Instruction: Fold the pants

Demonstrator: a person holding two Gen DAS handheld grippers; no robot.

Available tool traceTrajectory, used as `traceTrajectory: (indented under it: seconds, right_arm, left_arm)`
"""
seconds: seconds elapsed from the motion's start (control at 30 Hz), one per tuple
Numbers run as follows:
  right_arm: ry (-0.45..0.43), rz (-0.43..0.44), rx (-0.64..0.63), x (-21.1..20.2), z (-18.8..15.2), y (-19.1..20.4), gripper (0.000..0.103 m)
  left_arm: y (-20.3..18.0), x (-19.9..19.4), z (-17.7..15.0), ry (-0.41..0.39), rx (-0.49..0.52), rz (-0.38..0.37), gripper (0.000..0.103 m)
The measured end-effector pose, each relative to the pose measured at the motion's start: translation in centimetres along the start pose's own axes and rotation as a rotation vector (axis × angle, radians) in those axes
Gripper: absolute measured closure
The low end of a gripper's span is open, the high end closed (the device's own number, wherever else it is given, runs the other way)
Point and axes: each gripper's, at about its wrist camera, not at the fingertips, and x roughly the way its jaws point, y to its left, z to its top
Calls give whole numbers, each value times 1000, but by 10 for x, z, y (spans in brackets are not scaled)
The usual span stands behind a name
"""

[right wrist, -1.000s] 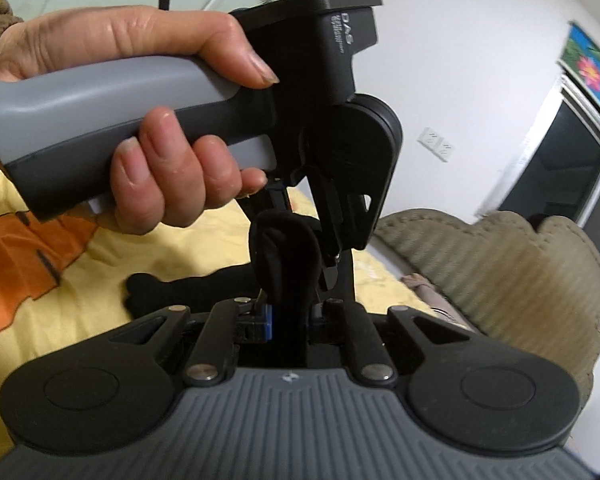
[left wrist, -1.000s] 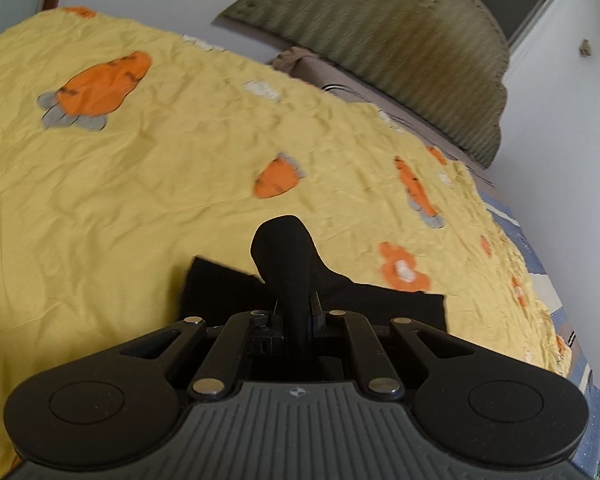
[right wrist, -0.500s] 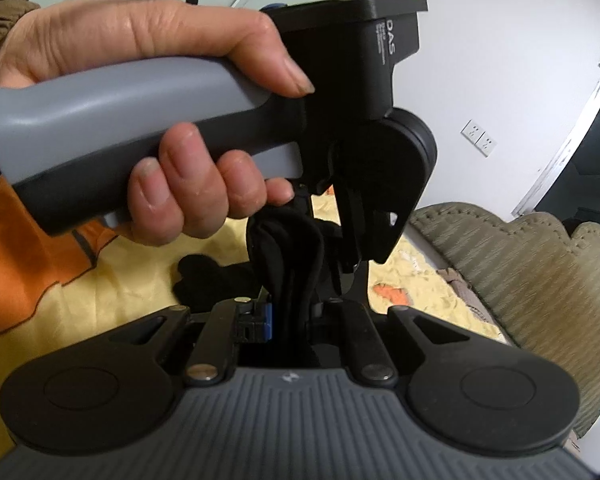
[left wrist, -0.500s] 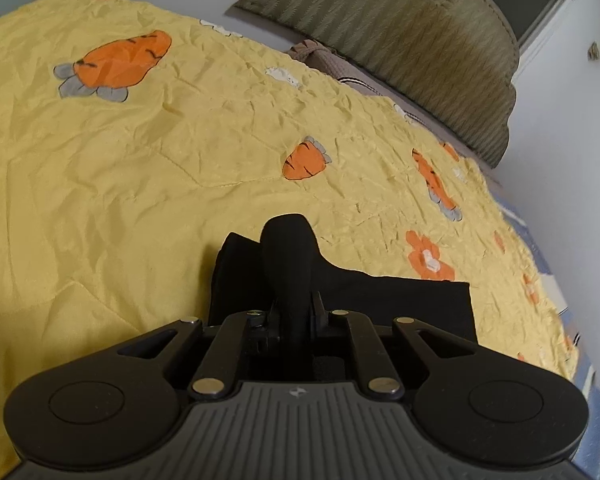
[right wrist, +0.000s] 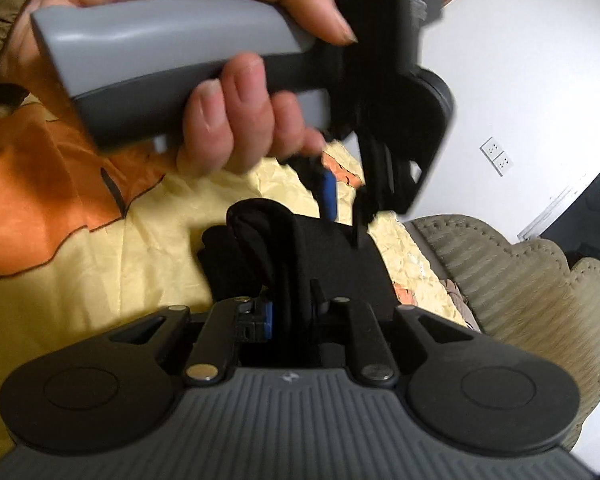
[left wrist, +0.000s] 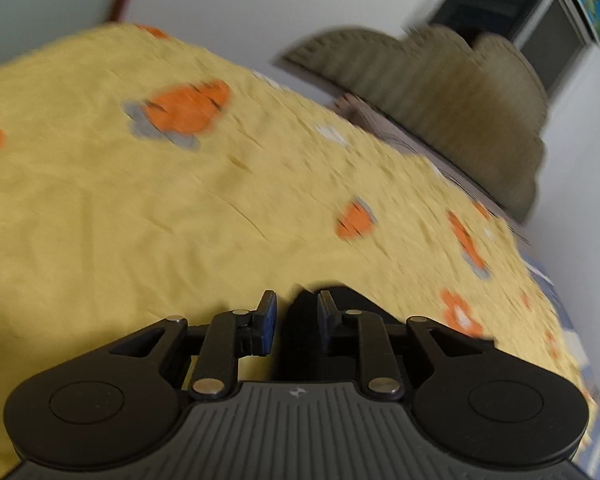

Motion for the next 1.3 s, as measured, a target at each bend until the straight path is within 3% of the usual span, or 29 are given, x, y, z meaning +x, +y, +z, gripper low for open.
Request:
traceTrajectory:
  seconds: [0.1,0.17,0.23,0.3,0.4,0.53,0.6,0.67,0.73,0.8,0.9,0.93,0.97,1.1,1.2,1.23,1.27,1.3]
  right_arm:
    - [-4,34,32,-11,0,-10,77]
    - [-6,63,50,-21,-2,-18,65]
    - [-7,107,96,-32,-7,-29,63]
    - [-14,166,223,-43,-12,-50,63]
    - [-46,185,434,-54,-23,-86,63]
    - [-54,101,645,-48,-33,-112,60]
    - [-12,106,648,-33,-32,-109,58]
    - [57,181,590,-11,-28,-90,42]
    - [99,156,501,7,-26,-66,42]
    - [79,132,493,2,-25,-65,42]
    - [47,120,552,-17,-26,-77,38]
    - [34,105,561,-24,-27,-80,26]
    - [33,101,563,-28,-28,-79,13]
    - [157,207,537,-13,-44,-63,9]
    - [129,213,574,-25,-47,-70,7]
    - [111,211,592,-32,-50,-77,7]
    - [94,191,621,-37,-55,-88,3]
    - [83,161,667,-43,-61,-101,0]
  left_arm:
    - [0,-7,9,-36,5,40,82]
    - [-6,-11,13,-35,16,6,82]
    - [-19,-13,13,-22,44,-54,82]
    - [-32,-12,11,5,74,-122,82]
    - [-51,2,2,71,143,-186,81]
    - [-57,30,-19,118,257,-47,81]
    - [-50,40,-28,104,290,-27,81]
    - [-45,41,-30,76,295,-16,82]
    - [-45,29,-27,52,287,-18,81]
    - [-47,11,-29,-4,310,-23,81]
    - [-48,-2,-41,-19,341,-51,68]
    - [-48,2,-47,1,352,-38,60]
    - [-48,9,-54,19,370,-14,60]
    - [-62,6,-69,-29,486,72,57]
    - [-78,-9,-64,-89,550,76,56]
    - [-83,-13,-60,-109,559,63,49]
    - [-89,-15,-57,-122,559,54,35]
    - [-94,-14,-53,-136,552,54,30]
